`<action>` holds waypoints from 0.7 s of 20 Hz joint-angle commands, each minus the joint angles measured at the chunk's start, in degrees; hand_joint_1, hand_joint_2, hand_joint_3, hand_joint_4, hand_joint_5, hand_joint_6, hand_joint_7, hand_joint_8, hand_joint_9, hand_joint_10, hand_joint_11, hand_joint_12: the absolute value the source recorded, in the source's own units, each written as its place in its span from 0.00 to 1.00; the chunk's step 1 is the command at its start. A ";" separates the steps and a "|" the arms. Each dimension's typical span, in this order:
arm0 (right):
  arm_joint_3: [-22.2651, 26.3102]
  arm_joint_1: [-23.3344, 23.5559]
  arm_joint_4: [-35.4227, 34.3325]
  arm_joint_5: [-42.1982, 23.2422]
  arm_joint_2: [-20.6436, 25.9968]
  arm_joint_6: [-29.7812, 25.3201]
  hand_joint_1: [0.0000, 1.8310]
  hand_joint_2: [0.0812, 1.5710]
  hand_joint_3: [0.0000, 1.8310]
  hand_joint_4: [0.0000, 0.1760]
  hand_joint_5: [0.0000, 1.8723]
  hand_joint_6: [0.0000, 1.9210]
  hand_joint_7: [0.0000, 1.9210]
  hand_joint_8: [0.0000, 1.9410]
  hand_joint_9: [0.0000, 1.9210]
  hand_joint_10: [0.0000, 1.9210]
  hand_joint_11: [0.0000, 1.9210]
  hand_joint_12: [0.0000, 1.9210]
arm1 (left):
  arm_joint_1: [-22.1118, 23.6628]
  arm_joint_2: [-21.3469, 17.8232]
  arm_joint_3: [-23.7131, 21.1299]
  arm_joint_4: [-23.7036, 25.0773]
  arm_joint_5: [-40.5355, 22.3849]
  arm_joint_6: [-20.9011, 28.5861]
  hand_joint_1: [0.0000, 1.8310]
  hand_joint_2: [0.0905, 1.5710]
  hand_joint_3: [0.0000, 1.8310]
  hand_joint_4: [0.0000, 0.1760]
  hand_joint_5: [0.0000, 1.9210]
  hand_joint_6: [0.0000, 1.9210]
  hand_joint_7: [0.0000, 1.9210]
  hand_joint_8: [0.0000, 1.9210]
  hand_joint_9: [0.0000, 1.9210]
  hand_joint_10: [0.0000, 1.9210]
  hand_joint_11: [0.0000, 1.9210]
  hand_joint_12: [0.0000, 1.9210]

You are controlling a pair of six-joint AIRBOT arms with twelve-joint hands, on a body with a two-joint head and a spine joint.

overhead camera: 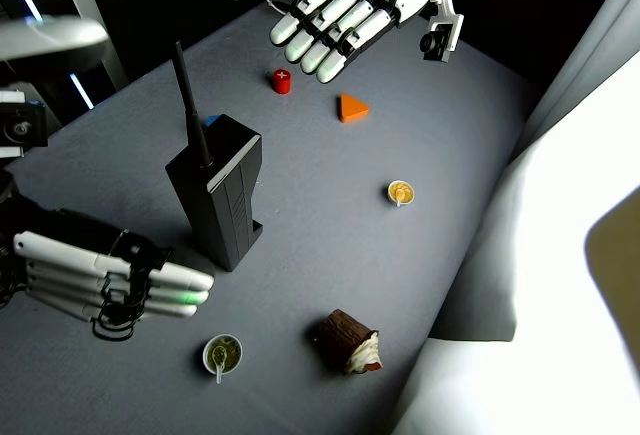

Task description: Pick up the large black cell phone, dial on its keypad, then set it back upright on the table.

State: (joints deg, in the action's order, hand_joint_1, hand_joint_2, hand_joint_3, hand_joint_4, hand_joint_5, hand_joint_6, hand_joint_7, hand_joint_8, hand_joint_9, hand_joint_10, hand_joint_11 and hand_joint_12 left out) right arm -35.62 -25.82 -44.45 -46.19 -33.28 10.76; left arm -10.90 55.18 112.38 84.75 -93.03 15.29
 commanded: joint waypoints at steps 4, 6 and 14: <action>0.30 1.83 4.69 -4.01 1.09 -0.35 0.13 0.47 0.00 0.00 0.08 0.00 0.08 0.00 0.07 0.00 0.00 0.26 | 1.48 -0.34 0.23 -6.25 -2.24 0.08 0.04 0.76 0.00 0.00 0.04 0.00 0.06 0.00 0.05 0.00 0.00 0.14; 0.21 1.83 4.69 -3.82 1.06 -0.35 0.15 0.46 0.00 0.00 0.08 0.00 0.08 0.00 0.07 0.00 0.00 0.27 | 1.50 -0.34 0.25 -6.26 -2.50 0.11 0.04 0.76 0.00 0.00 0.04 0.00 0.05 0.00 0.04 0.00 0.00 0.12; -1.40 1.50 4.69 -3.43 -0.18 -0.36 0.24 0.45 0.00 0.00 0.06 0.00 0.04 0.00 0.03 0.00 0.00 0.18 | 2.00 0.00 1.58 -6.06 -2.29 0.69 0.04 0.76 0.00 0.00 0.05 0.00 0.06 0.00 0.05 0.00 0.00 0.13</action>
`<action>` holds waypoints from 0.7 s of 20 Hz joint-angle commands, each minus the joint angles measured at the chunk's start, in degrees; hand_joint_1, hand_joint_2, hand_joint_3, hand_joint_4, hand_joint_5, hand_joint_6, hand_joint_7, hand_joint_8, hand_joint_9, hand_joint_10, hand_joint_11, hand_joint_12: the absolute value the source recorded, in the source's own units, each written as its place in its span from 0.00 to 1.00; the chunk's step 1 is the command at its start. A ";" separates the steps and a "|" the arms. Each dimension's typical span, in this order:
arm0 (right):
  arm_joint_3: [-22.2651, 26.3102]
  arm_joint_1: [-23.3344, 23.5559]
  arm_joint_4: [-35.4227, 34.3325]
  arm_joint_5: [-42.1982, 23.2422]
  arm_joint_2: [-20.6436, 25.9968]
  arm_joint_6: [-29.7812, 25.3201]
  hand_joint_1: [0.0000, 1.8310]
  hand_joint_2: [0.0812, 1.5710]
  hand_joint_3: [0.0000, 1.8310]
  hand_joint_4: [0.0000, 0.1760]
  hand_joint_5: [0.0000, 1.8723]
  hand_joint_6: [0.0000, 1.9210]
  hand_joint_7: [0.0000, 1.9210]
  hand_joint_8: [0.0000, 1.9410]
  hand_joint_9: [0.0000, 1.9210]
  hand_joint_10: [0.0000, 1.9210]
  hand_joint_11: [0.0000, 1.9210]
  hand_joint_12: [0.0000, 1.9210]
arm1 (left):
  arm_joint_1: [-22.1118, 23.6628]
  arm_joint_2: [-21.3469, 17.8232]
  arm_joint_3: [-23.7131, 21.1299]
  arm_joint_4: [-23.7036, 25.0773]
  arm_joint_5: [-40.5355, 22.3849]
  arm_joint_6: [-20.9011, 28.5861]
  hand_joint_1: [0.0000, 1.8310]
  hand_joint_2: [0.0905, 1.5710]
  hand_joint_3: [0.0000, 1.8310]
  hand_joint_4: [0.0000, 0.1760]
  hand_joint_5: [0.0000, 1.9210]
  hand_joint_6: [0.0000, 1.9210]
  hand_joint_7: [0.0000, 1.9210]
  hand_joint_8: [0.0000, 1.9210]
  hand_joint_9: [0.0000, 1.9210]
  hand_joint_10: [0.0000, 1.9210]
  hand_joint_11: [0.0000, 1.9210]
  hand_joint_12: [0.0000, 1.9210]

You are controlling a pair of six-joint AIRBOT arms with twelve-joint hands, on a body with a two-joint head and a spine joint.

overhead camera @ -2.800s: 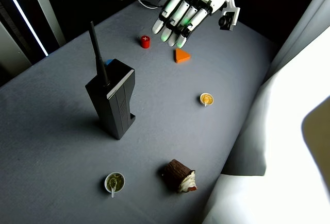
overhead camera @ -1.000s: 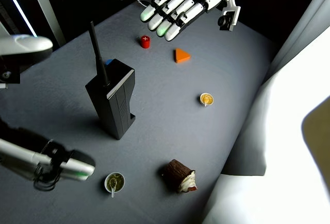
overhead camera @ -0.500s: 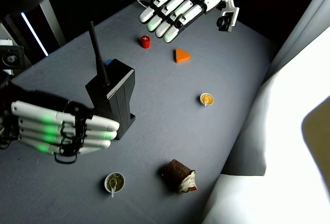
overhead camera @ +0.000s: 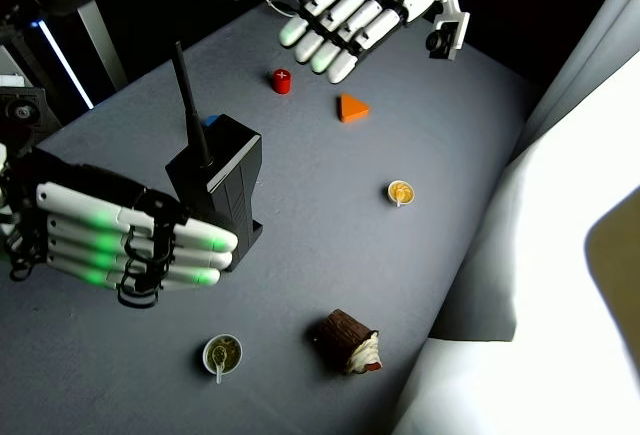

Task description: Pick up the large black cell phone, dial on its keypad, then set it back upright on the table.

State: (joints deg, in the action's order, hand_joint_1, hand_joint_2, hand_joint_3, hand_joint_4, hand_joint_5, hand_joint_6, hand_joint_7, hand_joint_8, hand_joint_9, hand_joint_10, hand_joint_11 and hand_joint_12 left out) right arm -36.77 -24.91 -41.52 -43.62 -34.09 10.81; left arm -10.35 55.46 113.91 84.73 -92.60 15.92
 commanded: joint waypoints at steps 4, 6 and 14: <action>-0.93 0.80 1.77 -5.44 -0.33 -0.23 0.24 0.44 0.00 0.00 0.05 0.00 0.03 0.00 0.02 0.00 0.00 0.17 | 1.55 -0.16 -0.14 -6.08 -2.18 1.68 0.04 0.76 0.00 0.00 0.04 0.00 0.06 0.00 0.06 0.00 0.00 0.16; -1.22 0.77 1.78 -5.22 -0.76 -0.07 0.23 0.44 0.00 0.00 0.04 0.00 0.02 0.00 0.01 0.00 0.00 0.15 | 1.57 -0.03 -0.16 -6.11 -2.14 1.82 0.03 0.76 0.00 0.00 0.04 0.00 0.05 0.00 0.05 0.00 0.00 0.14; -2.55 -4.17 1.78 -6.40 -2.71 -0.09 0.21 0.42 0.00 0.00 0.01 0.00 0.00 0.00 0.00 0.00 0.00 0.08 | 1.07 -0.04 -0.06 -8.27 -2.11 -0.12 0.05 0.76 0.00 0.00 0.04 0.00 0.06 0.00 0.06 0.00 0.00 0.17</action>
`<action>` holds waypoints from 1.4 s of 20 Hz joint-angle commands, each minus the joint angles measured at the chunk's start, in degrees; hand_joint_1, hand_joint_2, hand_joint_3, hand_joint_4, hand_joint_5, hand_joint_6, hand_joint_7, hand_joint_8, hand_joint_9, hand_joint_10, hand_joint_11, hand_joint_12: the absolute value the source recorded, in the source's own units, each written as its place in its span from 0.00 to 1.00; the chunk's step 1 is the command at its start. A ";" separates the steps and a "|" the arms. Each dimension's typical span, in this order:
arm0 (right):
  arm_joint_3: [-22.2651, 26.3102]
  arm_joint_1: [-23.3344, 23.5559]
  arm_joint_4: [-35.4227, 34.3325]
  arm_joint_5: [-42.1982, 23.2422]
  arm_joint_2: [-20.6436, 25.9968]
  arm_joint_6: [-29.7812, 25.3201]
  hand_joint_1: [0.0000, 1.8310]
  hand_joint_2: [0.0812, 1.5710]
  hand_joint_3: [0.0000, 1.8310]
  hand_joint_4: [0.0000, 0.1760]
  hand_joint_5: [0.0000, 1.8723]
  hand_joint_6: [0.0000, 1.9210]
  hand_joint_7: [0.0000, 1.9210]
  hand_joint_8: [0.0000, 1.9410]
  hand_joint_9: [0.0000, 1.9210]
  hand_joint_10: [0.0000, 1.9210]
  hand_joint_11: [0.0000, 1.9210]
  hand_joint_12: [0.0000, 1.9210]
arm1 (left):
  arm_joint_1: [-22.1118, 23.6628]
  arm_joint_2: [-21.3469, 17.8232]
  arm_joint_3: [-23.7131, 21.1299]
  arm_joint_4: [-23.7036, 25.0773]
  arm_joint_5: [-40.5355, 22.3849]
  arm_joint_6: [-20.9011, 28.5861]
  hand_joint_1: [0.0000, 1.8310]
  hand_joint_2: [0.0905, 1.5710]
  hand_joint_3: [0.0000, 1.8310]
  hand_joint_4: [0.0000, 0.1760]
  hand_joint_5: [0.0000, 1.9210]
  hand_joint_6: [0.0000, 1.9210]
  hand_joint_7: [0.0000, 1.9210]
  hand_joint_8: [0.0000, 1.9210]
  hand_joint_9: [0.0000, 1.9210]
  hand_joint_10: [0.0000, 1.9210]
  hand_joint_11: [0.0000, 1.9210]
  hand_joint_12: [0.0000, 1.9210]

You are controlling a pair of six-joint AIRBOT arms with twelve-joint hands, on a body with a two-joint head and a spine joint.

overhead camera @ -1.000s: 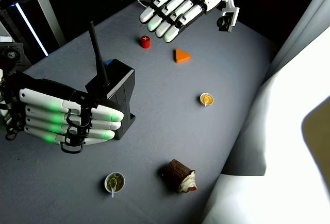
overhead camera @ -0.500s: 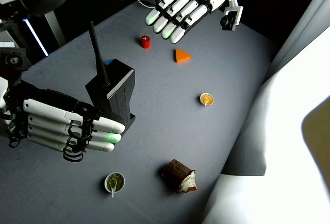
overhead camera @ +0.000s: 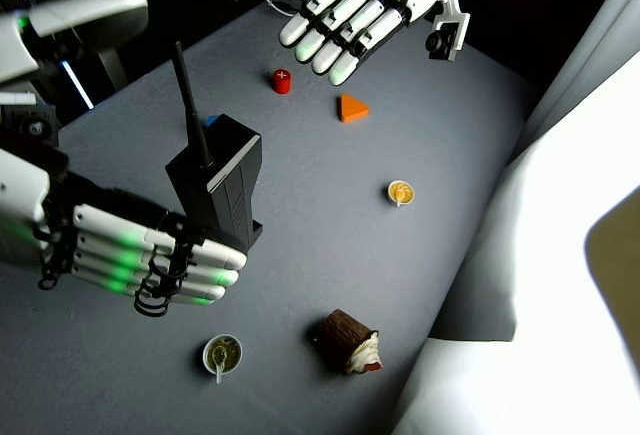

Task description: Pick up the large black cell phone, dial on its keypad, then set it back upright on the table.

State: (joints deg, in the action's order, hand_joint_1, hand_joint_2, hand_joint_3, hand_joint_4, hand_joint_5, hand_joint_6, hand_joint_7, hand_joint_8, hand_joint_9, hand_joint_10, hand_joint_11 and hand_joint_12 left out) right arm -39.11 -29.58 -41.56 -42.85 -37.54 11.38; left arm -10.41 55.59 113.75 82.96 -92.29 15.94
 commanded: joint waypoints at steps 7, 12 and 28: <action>-1.78 0.31 2.57 -7.17 -1.62 -0.66 0.22 0.42 0.00 0.00 0.00 0.00 0.00 0.00 0.00 0.00 0.00 0.07 | 0.96 -0.17 0.35 -6.74 -3.02 1.09 0.03 0.76 0.00 0.00 0.04 0.00 0.05 0.00 0.05 0.00 0.00 0.13; -2.36 0.35 2.62 -7.48 -3.61 -0.65 0.19 0.46 0.01 0.00 0.00 0.00 0.00 0.00 0.00 0.00 0.00 0.05 | 1.67 -0.19 0.17 -7.38 -3.86 0.55 0.04 0.76 0.00 0.00 0.03 0.00 0.05 0.00 0.05 0.00 0.00 0.14; -5.90 -3.16 3.66 -9.22 -7.87 -0.66 0.25 0.53 0.02 0.00 0.00 0.00 0.00 0.00 0.00 0.00 0.00 0.01 | 1.17 -0.50 0.16 -6.11 -5.24 -0.81 0.03 0.76 0.00 0.00 0.03 0.00 0.04 0.00 0.04 0.00 0.00 0.11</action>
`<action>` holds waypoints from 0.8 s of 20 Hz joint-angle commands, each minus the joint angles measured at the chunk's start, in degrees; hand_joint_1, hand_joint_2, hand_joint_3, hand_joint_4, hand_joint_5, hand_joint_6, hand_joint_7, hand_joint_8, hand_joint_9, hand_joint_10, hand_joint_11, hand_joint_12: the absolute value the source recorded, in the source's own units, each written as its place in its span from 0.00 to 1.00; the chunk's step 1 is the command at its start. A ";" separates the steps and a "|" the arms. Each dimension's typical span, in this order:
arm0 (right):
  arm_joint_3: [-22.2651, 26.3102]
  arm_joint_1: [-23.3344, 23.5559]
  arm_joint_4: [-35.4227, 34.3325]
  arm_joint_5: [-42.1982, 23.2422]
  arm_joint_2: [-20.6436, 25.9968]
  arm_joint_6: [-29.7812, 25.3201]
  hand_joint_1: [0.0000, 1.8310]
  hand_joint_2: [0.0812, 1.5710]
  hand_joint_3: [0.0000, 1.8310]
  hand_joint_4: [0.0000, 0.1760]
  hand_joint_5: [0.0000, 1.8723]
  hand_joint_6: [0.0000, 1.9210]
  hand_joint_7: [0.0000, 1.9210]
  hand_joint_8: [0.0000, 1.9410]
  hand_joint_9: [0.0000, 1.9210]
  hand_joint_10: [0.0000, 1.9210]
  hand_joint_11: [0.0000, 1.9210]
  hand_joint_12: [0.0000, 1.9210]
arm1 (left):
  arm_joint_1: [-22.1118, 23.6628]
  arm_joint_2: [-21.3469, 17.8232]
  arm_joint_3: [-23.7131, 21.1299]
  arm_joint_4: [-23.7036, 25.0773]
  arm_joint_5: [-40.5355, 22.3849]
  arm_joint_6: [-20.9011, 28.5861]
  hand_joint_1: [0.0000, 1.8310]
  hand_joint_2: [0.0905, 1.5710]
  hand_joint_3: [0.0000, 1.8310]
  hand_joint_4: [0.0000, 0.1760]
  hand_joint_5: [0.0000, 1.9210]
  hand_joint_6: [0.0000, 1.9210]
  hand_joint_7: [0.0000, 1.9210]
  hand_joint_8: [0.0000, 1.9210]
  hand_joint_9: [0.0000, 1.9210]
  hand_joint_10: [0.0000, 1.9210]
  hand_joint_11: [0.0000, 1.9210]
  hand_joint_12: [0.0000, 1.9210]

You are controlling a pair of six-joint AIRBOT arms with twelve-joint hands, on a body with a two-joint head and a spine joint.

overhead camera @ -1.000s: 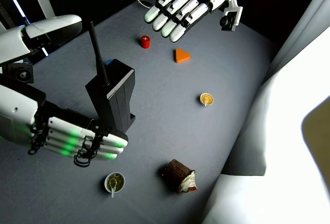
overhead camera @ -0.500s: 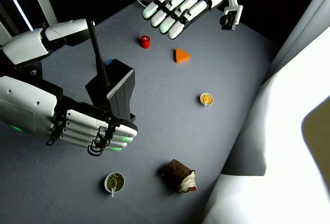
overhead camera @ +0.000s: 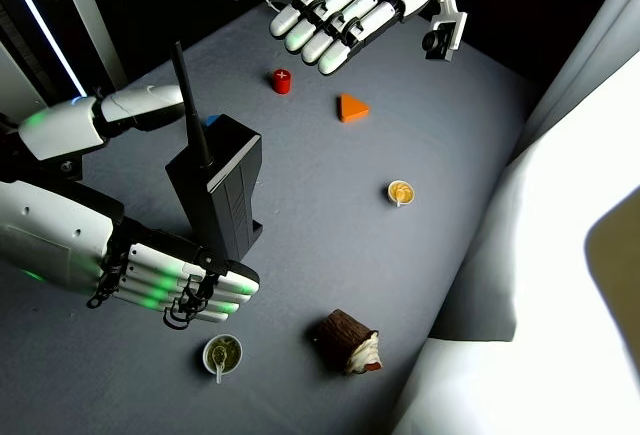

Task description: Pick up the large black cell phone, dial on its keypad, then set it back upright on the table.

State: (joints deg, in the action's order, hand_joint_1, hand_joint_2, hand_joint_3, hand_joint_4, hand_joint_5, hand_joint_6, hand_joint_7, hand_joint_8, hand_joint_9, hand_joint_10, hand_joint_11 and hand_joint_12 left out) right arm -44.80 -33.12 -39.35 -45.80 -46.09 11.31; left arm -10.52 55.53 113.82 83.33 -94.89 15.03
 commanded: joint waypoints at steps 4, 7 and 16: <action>-0.28 0.69 2.98 -6.27 -0.36 -0.59 0.33 0.56 0.00 0.00 0.00 0.00 0.00 0.00 0.00 0.00 0.00 0.00 | 1.67 -0.35 0.10 -6.47 -2.42 0.45 0.04 0.76 0.00 0.00 0.04 0.00 0.05 0.00 0.05 0.00 0.00 0.13; -0.39 1.33 3.29 -6.26 -0.98 -0.59 0.33 0.55 0.00 0.00 0.00 0.00 0.00 0.00 0.00 0.00 0.00 0.00 | 1.69 -0.33 0.12 -6.47 -2.40 0.47 0.06 0.76 0.00 0.00 0.04 0.00 0.04 0.00 0.04 0.00 0.00 0.11; -0.57 2.93 4.15 -5.76 -2.37 -0.66 0.46 0.61 0.01 0.00 0.00 0.00 0.00 0.00 0.00 0.00 0.00 0.00 | 1.72 -0.32 0.19 -6.44 -2.41 0.46 0.04 0.75 0.00 0.00 0.04 0.00 0.05 0.00 0.05 0.00 0.00 0.15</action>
State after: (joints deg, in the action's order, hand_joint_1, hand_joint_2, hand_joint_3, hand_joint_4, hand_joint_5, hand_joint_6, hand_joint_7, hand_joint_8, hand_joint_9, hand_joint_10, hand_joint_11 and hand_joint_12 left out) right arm -45.17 -31.22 -36.84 -45.41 -48.93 11.31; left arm -10.33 55.55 113.86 83.13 -94.89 15.27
